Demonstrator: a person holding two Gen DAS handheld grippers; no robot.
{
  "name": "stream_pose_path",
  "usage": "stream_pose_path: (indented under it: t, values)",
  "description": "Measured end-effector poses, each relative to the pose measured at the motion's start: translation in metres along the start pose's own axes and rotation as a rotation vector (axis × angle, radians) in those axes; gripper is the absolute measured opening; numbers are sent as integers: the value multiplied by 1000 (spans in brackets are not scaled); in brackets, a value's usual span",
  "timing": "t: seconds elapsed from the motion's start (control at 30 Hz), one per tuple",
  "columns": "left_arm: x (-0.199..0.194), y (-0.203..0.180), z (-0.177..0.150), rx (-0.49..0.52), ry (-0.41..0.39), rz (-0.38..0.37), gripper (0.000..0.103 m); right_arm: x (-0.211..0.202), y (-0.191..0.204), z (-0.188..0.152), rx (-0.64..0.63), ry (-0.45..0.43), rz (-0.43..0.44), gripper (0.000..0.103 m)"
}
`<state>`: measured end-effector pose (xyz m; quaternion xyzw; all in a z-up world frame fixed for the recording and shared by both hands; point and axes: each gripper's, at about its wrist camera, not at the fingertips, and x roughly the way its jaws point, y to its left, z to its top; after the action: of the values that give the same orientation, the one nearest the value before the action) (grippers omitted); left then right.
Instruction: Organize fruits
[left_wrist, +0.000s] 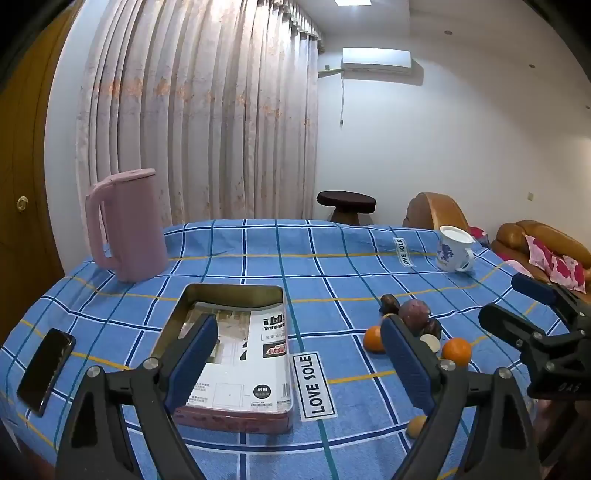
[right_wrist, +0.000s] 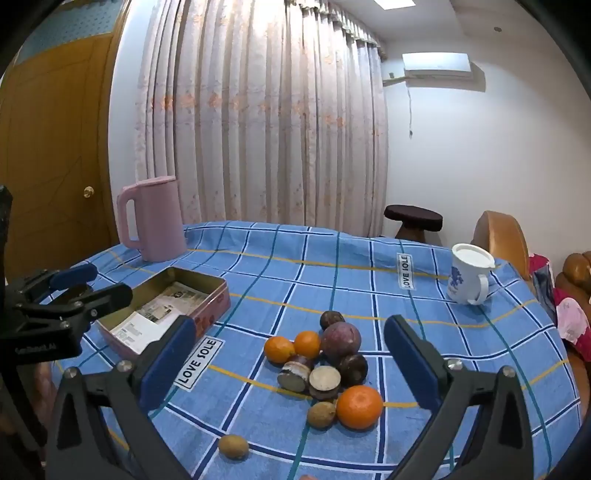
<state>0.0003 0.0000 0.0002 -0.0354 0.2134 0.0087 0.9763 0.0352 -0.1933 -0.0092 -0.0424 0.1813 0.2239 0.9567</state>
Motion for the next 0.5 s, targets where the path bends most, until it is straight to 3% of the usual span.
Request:
stream_pose_path:
  t: [0.5]
  values:
    - [5,-6,-5,16,2,-1,91,-7,-7,-4,22,-9,-16,103]
